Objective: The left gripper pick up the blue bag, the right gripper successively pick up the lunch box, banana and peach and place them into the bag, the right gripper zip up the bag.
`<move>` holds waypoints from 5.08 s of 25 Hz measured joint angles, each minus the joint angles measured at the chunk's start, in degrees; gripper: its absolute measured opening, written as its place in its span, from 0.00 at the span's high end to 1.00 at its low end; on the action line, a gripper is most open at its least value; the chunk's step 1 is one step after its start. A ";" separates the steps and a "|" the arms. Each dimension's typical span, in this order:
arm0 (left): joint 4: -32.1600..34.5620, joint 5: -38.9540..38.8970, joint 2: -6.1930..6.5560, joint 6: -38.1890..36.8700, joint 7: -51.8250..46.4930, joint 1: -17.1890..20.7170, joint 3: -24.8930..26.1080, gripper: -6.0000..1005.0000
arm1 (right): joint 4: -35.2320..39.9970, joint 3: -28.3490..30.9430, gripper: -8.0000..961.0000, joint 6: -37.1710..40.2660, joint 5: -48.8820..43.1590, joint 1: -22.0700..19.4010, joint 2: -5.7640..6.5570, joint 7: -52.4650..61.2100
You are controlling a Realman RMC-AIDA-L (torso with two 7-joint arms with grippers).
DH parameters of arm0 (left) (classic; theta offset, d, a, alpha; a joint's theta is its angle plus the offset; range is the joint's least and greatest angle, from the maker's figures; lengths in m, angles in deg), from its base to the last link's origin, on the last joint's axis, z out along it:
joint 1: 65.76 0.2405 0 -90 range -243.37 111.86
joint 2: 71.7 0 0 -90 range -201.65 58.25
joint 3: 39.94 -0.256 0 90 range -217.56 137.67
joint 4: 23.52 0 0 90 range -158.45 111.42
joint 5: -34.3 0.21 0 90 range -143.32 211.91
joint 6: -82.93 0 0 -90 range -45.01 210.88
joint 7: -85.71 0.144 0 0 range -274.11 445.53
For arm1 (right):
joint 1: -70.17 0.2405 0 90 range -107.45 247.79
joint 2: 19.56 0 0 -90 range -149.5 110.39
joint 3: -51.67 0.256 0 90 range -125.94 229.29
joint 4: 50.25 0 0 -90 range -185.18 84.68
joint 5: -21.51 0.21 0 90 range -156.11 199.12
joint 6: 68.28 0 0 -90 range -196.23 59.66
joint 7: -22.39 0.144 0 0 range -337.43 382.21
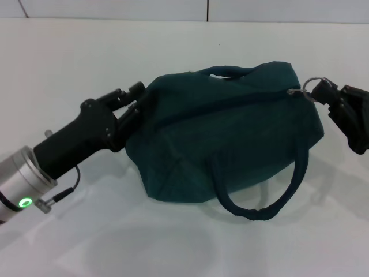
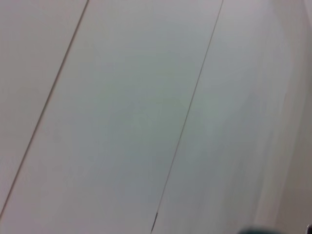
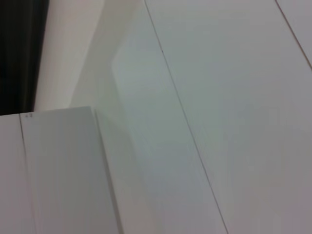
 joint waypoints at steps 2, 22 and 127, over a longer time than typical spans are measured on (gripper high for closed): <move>1.62 0.03 0.24 -0.46 -1.18 0.41 0.00 0.74 | -0.57 -0.01 0.91 -0.72 0.06 0.50 0.03 0.02; 58.07 29.63 -1.28 5.21 -46.72 -1.23 -0.28 0.49 | -1.20 -0.02 0.90 -2.86 -0.08 0.96 0.26 0.42; 41.04 36.36 1.68 -1.27 -50.52 -13.20 9.26 0.52 | -5.37 -3.73 0.83 -14.00 5.46 -2.69 0.67 1.20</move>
